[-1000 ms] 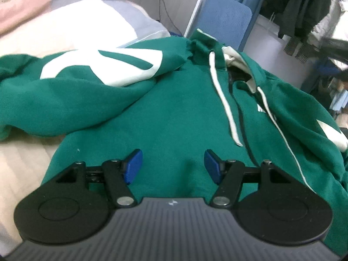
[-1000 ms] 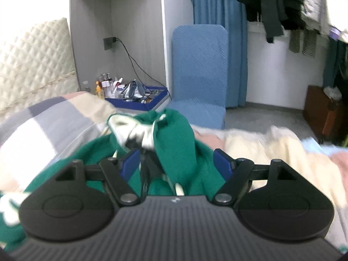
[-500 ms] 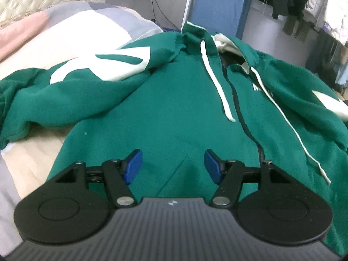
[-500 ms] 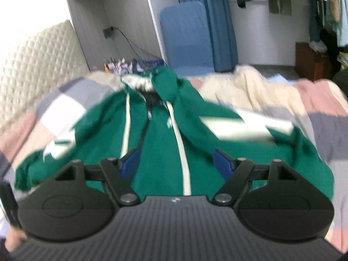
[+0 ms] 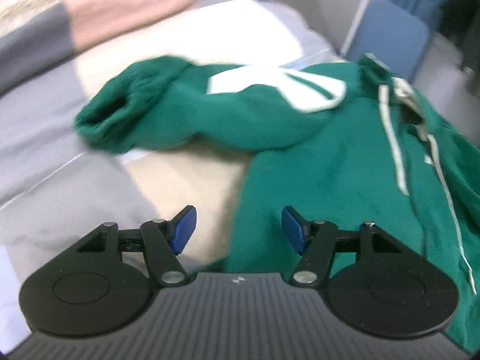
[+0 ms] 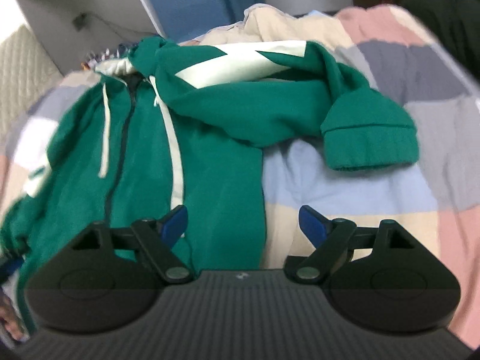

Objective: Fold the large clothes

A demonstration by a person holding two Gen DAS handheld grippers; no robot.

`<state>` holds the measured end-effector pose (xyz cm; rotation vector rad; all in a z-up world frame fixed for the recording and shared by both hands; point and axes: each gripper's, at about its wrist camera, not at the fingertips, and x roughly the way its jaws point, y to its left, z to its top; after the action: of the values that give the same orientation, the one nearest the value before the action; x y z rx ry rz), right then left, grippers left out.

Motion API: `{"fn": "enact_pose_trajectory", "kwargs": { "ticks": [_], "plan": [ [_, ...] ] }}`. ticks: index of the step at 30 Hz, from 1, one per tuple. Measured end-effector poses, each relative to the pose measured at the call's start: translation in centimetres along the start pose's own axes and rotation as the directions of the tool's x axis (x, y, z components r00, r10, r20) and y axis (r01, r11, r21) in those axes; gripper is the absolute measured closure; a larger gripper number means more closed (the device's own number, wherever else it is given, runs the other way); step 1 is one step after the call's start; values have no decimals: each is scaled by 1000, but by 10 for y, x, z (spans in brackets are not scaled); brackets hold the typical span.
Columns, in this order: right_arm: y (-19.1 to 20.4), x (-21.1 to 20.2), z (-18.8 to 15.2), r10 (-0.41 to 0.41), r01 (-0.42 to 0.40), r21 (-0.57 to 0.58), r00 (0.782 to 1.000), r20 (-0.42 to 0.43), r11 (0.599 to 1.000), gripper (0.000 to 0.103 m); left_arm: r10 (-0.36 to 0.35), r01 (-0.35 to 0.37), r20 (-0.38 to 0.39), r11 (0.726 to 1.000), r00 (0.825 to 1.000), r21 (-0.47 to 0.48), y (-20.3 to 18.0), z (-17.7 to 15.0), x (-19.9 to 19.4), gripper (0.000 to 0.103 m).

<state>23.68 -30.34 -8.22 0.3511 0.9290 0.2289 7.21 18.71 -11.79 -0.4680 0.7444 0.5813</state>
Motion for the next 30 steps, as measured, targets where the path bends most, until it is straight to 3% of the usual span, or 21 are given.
{"fn": "enact_pose_trajectory", "kwargs": {
  "ticks": [2, 5, 8, 12, 13, 15, 17, 19, 25, 30],
  "plan": [
    [-5, 14, -1, 54, -52, 36, 997, -48, 998, 21, -1, 0, -26, 999, 1000, -35, 7, -1, 5, 35],
    [-10, 28, -11, 73, -61, 108, 991, -111, 992, 22, -3, 2, -39, 1000, 999, -23, 8, -8, 4, 35],
    [-8, 30, -21, 235, -208, 170, 959, -159, 963, 30, -60, 56, -75, 997, 995, -53, 11, -13, 0, 35],
    [2, 21, -31, 220, -206, 99, 963, -154, 973, 31, -116, 110, -106, 992, 988, -59, 13, -21, -9, 37],
    [4, 20, -34, 203, -192, 80, 967, -157, 978, 40, -124, 119, -106, 991, 987, -54, 12, -23, -13, 39],
    [13, 14, -40, 152, -154, 1, 977, -146, 988, 55, -127, 122, -108, 991, 986, -47, 9, -28, -22, 53],
    [19, 6, -43, 182, -191, -51, 973, -144, 980, 65, -126, 124, -102, 992, 987, -28, 5, -31, -31, 67],
    [25, -3, -47, 188, -201, -93, 974, -127, 975, 88, -129, 129, -90, 992, 988, -1, 1, -31, -40, 77],
    [30, -40, -46, 237, -243, -146, 970, -54, 959, 93, -230, 231, -61, 973, 971, -4, 5, -18, -82, 85],
    [17, -73, -41, 280, -283, -106, 959, -49, 953, 93, -228, 230, -99, 973, 969, 14, 13, -16, -104, 86]
  ]
}}
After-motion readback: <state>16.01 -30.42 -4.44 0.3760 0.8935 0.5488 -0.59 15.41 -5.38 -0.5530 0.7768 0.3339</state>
